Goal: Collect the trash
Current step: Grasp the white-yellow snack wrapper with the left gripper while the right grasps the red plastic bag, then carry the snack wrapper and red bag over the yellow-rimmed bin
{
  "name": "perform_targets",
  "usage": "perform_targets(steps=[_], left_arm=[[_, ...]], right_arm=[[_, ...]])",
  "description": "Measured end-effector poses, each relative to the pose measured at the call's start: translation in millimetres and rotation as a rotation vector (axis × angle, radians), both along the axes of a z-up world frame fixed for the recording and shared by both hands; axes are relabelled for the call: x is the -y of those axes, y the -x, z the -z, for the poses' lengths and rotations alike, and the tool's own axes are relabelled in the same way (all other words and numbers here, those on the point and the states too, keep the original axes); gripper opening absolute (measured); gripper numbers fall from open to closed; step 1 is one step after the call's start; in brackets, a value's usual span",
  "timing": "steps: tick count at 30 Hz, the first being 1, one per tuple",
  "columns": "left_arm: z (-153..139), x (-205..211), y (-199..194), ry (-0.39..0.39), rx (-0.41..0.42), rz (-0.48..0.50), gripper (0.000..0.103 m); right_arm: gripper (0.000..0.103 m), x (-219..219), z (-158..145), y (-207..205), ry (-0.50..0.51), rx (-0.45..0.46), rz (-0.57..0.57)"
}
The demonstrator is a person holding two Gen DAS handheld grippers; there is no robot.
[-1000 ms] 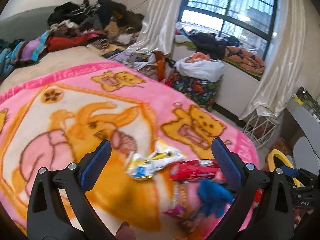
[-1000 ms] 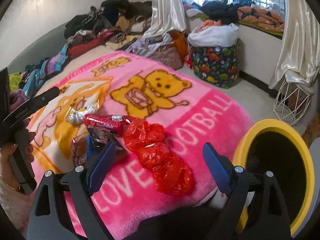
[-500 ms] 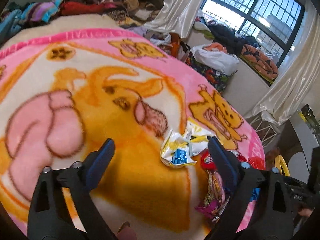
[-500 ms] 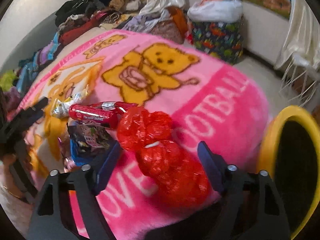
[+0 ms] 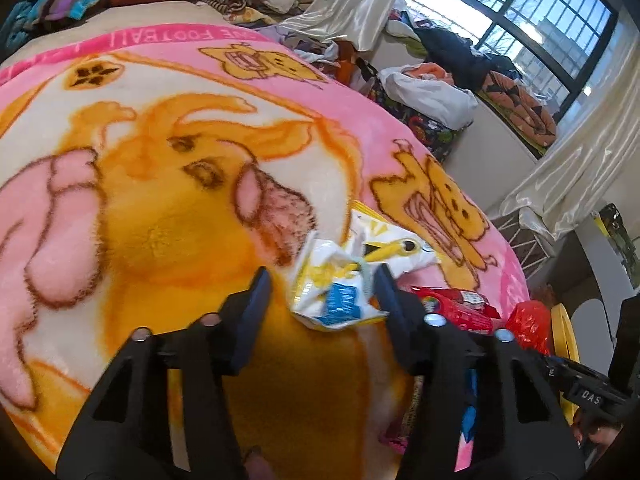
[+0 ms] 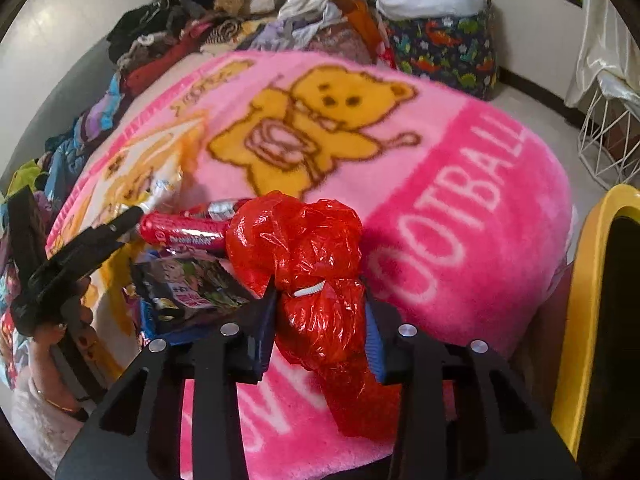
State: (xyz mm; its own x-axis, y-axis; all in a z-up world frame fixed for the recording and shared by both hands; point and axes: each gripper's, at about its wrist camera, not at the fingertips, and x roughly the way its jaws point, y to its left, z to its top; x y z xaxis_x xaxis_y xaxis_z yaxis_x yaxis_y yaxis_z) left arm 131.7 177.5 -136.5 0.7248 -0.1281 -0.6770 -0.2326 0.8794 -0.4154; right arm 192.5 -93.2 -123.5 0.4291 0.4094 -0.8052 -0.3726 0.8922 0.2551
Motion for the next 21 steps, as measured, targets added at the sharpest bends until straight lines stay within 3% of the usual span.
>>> perform_targets(steps=[1,9,16,21], left_arm=[[-0.6,1.1,-0.1,0.000,0.005,0.007,0.033],[-7.2,5.8,2.3,-0.006,0.022,-0.001,0.030],[-41.1,3.2,17.5,-0.047,0.108,-0.057,0.027],[-67.7,9.5,25.4,-0.069,0.173,-0.045,0.026]], right_arm=[[0.035,0.5,-1.9,1.1,-0.004,0.006,0.002],[0.035,0.1,-21.3,24.2,0.006,0.126,0.009],[0.035,-0.1,-35.6,40.8,0.013,0.207,-0.001],[0.035,3.2,-42.4,48.8,0.011,0.236,-0.001]])
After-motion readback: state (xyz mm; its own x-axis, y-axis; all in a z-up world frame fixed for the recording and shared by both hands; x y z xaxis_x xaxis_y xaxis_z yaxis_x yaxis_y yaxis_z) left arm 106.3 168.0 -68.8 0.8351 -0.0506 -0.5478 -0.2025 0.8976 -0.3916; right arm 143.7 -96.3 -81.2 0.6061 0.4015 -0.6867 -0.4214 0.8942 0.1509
